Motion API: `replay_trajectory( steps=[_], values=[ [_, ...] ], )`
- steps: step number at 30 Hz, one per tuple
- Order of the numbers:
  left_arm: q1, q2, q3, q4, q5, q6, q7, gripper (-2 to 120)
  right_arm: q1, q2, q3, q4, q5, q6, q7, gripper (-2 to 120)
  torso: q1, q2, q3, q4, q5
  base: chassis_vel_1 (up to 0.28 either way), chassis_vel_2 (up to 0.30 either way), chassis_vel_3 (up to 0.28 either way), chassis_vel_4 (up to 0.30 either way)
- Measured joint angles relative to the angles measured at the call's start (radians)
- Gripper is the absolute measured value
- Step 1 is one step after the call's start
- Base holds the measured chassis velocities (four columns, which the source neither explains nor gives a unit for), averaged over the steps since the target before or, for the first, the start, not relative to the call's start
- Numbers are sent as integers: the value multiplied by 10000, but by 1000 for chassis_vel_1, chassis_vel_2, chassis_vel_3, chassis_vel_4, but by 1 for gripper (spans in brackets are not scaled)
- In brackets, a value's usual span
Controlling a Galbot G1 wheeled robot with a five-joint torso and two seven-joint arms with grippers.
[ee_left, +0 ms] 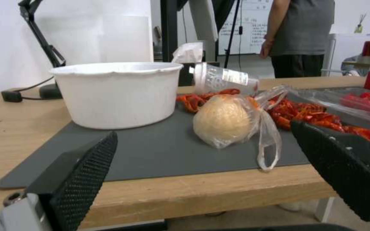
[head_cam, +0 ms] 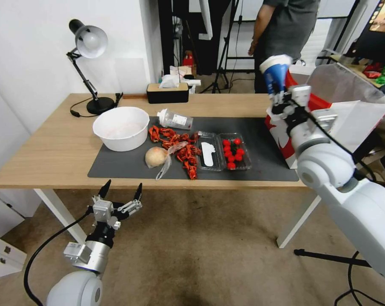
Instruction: Pick up the trash from the table and place it into the takeout bag.
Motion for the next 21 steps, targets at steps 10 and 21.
replay_trajectory(
  steps=[10,21],
  values=[
    [-40,39,55,47,-6,5,6,100,432,-520,880,-546,247,-109,387,7,0,-2,1,1,0,0,0,0,0],
    [-66,155,63,49,-74,19,7,100,450,-535,1086,-1518,631,-506,1004,22,1,-2,1,0,0,0,0,0,0]
  ],
)
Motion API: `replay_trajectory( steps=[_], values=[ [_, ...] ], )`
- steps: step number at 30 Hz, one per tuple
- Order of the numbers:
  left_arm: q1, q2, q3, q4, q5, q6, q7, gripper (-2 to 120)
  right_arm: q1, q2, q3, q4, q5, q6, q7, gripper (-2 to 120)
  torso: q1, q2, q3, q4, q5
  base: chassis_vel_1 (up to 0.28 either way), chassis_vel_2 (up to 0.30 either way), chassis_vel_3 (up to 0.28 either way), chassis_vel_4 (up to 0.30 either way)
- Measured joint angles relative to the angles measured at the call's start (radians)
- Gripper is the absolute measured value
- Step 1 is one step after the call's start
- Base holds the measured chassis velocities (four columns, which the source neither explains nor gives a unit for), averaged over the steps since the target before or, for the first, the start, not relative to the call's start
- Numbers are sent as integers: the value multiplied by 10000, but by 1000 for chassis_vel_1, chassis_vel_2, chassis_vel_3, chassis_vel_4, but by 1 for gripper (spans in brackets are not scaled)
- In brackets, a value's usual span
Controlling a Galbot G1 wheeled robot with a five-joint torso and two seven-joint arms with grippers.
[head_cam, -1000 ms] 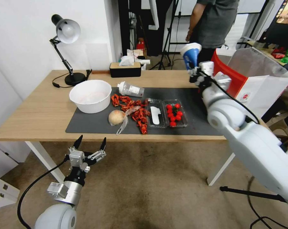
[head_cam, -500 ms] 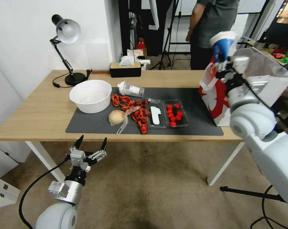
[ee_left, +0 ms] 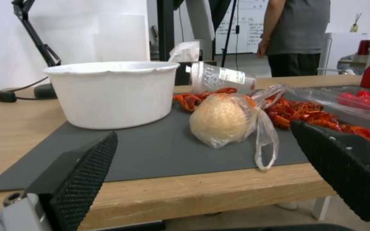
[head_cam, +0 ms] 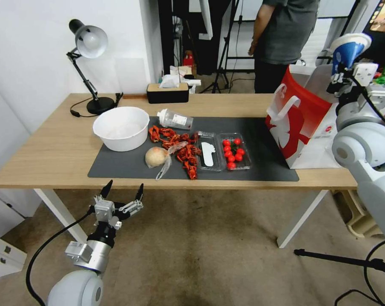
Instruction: Pick up the trash from the table and place it into the takeout bag.
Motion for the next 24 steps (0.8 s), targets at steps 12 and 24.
replay_trajectory(
  steps=[12,24],
  values=[
    [-52,-44,59,17,13,8,0,100,-16,95,-161,-43,69,-130,31,68,0,0,0,1,0,0,0,0,0],
    [58,-64,-53,-169,20,9,4,100,-113,153,-160,488,153,-7,55,100,0,0,1,0,0,0,0,0,0]
  ],
)
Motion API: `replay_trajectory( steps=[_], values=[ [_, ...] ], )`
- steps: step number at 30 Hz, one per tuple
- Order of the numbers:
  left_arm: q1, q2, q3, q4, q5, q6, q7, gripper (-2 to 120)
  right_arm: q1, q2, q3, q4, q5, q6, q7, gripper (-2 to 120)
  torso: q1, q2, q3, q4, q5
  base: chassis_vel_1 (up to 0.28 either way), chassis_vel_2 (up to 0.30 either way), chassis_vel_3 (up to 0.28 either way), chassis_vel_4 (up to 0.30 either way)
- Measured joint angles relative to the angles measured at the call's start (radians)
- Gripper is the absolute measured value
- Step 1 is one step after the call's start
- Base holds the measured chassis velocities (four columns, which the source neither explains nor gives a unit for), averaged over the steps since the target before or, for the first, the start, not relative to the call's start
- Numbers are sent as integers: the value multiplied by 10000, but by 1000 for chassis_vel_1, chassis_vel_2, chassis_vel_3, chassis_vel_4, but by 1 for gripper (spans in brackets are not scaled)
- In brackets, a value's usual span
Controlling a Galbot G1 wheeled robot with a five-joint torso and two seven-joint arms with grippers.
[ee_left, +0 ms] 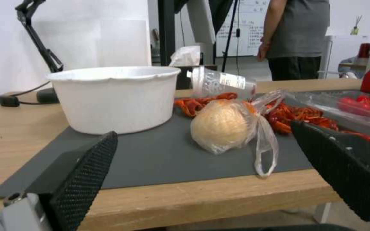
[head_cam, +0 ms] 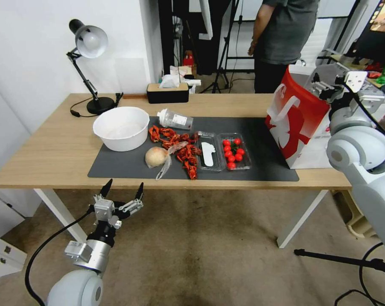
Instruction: Pick up the trash from the table and place it into the takeout bag.
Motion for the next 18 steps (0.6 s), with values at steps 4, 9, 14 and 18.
replay_trajectory(
  steps=[4,9,14,18],
  values=[
    [24,-8,-7,-23,4,-1,0,100,-38,-34,33,257,56,450,-53,100,0,0,-1,0,0,0,0,0,0],
    [42,-41,-7,-34,22,-8,1,100,-560,-82,305,1118,139,721,-383,100,0,0,0,1,-1,0,0,0,0],
    [47,-58,-6,-55,37,-16,4,100,-1398,-87,701,1866,168,1123,-651,100,0,1,-1,0,-1,0,0,0,0],
    [61,-61,-19,-68,43,-23,7,100,-2341,16,1061,2395,157,1346,-958,100,-1,1,-1,-2,-2,0,0,0,0]
  ],
)
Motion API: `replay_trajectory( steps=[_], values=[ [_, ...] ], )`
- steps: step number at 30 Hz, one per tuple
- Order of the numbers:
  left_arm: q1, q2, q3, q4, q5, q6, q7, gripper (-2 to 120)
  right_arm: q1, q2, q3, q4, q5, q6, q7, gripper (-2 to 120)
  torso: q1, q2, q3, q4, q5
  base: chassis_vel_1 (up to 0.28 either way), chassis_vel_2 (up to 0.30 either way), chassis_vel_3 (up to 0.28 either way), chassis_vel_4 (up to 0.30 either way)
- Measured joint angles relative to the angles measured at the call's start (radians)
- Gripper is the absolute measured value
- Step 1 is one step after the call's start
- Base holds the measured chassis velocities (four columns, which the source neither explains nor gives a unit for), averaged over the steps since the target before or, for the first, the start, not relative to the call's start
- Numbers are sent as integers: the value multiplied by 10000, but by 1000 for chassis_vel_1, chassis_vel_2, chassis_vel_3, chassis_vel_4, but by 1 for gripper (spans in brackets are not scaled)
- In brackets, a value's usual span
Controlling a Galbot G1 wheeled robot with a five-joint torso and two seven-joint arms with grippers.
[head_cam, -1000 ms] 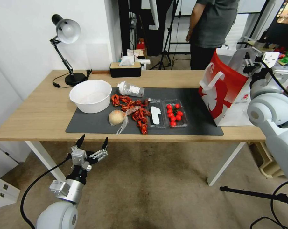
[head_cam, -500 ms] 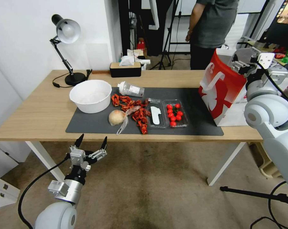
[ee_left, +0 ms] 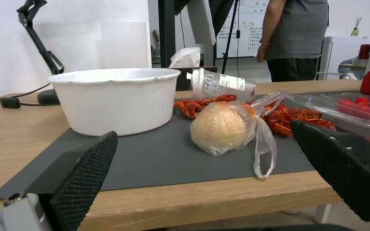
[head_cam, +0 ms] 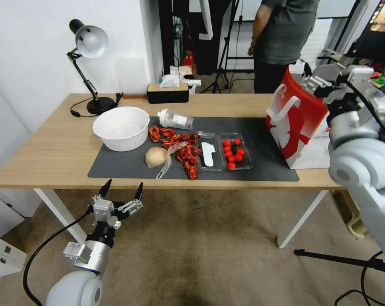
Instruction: Pick up the trash from the table and place it into the takeout bag.
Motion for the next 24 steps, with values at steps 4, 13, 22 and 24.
replay_trajectory(
  steps=[4,13,22,24],
  values=[
    [27,6,-17,0,0,-25,1,100,-742,258,130,246,-69,167,-264,100,0,0,0,3,1,0,0,0,0],
    [109,29,-99,-66,-83,-89,3,100,-3363,1215,584,647,-821,1756,-1061,100,2,0,-1,1,0,0,0,0,0],
    [151,39,-35,39,-116,-224,14,100,-6338,3014,148,412,-2560,4179,-2339,100,1,0,-1,1,3,0,0,0,0],
    [156,41,-16,49,-115,-228,15,100,-6627,3157,-26,276,-2825,4560,-2443,100,0,0,0,1,0,0,0,0,0]
  ],
)
